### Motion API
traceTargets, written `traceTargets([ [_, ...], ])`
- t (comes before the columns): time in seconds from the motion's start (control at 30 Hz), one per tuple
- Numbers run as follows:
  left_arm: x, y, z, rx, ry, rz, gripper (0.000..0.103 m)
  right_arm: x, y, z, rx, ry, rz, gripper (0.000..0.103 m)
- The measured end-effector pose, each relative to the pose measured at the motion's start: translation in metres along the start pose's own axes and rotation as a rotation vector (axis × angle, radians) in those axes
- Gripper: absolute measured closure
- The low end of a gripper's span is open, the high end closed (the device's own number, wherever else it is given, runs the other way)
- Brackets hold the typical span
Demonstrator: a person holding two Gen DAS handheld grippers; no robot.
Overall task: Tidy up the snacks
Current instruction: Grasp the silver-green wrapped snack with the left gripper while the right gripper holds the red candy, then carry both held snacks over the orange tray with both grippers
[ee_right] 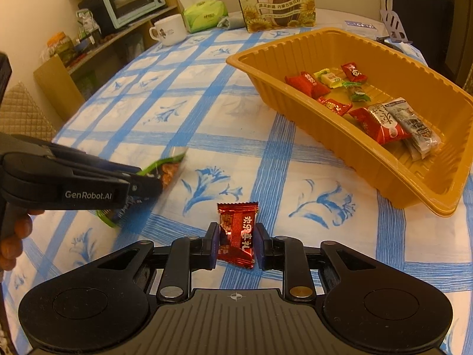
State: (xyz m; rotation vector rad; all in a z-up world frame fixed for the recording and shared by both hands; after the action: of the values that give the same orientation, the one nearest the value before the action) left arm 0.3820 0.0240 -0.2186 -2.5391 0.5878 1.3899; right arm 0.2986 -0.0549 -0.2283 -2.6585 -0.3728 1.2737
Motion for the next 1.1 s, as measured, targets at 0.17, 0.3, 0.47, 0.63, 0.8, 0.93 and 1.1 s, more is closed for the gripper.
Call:
traceTargets([
  [0.17, 0.004, -0.001, 0.001, 0.007, 0.001, -0.009, 0.078, 0.004, -0.004, 0.001, -0.04, 0.014, 0.026, 0.077],
  [0.3, 0.004, 0.0, 0.001, 0.013, 0.01, -0.02, 0.08, 0.007, -0.01, 0.002, -0.1, 0.015, 0.053, 0.078],
  [0.47, 0.0, 0.001, 0.004, 0.007, 0.014, -0.014, 0.08, 0.007, -0.008, 0.001, -0.095, 0.01, 0.05, 0.079],
  [0.63, -0.009, 0.0, 0.006, -0.006, 0.026, -0.009, 0.08, 0.001, -0.01, -0.001, -0.092, 0.02, 0.041, 0.079],
  [0.8, -0.025, 0.001, 0.005, -0.018, 0.054, 0.001, 0.08, -0.009, -0.013, -0.005, -0.081, 0.036, 0.026, 0.079],
  [0.93, -0.042, 0.003, 0.002, -0.031, 0.086, 0.013, 0.08, -0.023, -0.013, -0.009, -0.053, 0.054, 0.005, 0.079],
  [1.1, -0.065, 0.008, 0.001, -0.041, 0.119, 0.026, 0.08, -0.046, -0.011, -0.014, -0.015, 0.083, -0.02, 0.079],
])
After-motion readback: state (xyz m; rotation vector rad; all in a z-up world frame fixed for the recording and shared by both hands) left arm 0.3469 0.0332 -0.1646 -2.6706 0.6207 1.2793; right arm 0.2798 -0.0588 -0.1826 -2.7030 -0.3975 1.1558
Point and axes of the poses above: each gripper's, at about its wrist camera, not at the fingertips, and x roughly the way its jaws point, y to its right, z to its underside, the point moved 8 cm from there along x, roughly the way its jaws point, and after that the axes turned 3 degrees about y, right-handed, at the moved point
